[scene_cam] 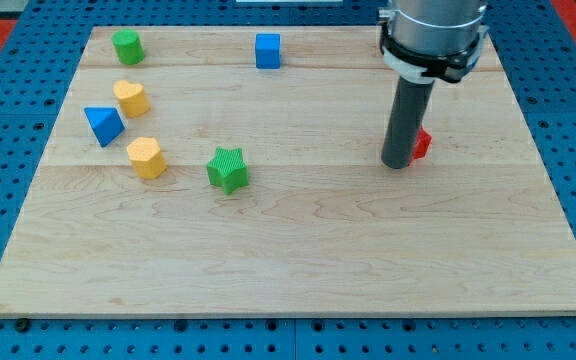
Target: Push the yellow hexagon towards the bottom left
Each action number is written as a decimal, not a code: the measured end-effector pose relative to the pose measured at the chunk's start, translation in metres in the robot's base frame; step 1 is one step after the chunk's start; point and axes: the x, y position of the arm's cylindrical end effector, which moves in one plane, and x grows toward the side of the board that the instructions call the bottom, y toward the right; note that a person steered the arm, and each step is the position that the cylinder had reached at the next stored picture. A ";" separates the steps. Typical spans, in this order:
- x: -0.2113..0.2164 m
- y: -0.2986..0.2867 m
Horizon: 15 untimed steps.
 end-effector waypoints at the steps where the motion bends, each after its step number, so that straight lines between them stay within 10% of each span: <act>1: 0.000 0.028; 4: -0.002 0.030; 9: -0.032 -0.239; 15: -0.018 -0.300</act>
